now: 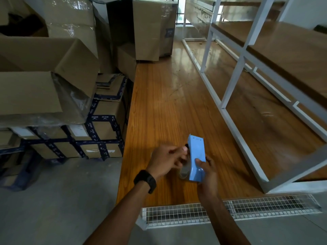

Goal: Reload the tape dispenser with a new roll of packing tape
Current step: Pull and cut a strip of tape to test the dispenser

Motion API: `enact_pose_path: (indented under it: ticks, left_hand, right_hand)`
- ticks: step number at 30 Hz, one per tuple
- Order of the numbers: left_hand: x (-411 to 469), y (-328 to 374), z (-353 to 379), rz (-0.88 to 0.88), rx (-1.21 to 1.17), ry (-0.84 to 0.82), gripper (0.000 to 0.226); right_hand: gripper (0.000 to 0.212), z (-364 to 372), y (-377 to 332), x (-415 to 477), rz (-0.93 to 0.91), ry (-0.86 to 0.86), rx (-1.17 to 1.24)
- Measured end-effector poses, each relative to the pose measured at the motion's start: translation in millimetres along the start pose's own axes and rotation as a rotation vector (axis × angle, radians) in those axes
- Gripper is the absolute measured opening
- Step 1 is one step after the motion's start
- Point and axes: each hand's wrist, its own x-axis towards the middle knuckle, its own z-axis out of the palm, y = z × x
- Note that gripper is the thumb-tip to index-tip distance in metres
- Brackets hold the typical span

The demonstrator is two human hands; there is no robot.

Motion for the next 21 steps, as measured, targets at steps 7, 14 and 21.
enact_pose_path:
  ticks: [7, 14, 21]
  left_hand:
    - [23, -65, -43, 0.163, 0.878, 0.004, 0.037]
    - [66, -82, -35, 0.009, 0.918, -0.061, 0.061]
    - [118, -43, -87, 0.151, 0.839, 0.279, 0.025]
  right_hand:
    - [0.053, -13, -5, 2, -0.079, 0.055, 0.099]
    - [0.043, -12, -6, -2, -0.107, -0.026, 0.085]
    - [0.052, -13, -20, 1, -0.146, -0.124, 0.098]
